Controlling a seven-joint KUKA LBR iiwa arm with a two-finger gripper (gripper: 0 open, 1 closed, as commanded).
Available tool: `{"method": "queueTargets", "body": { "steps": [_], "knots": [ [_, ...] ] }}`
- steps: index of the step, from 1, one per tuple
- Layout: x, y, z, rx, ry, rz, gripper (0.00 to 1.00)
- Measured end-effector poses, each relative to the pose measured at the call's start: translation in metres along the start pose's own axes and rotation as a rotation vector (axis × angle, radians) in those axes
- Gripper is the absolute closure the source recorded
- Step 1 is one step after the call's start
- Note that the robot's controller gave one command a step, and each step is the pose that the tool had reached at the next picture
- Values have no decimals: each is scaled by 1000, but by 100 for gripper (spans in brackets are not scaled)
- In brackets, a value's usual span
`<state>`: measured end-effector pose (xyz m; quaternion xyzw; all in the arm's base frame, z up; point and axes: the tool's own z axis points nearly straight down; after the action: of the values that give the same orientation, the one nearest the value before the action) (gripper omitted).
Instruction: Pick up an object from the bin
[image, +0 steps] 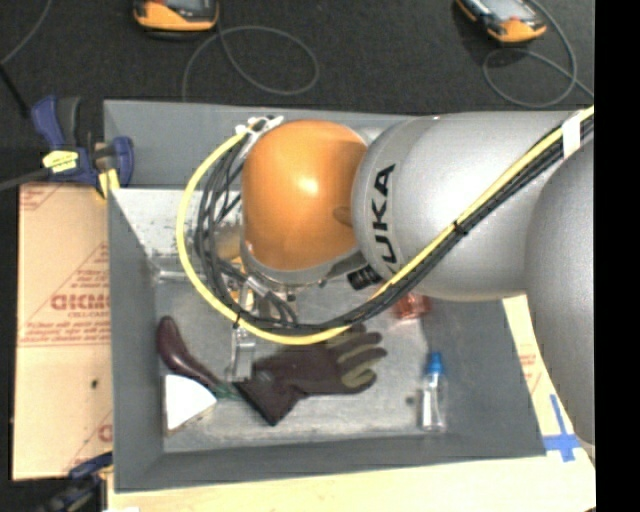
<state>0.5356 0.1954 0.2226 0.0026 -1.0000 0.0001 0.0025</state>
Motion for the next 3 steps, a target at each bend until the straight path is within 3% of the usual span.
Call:
{"method": "queueTargets", "body": {
  "steps": [1,2,3],
  "knots": [
    [-1,-1,-5,-2,-8,5,0],
    [4,-34,43,-1,-9,-83,0],
    [6,-59,116,-2,-12,-109,0]
  ]
}}
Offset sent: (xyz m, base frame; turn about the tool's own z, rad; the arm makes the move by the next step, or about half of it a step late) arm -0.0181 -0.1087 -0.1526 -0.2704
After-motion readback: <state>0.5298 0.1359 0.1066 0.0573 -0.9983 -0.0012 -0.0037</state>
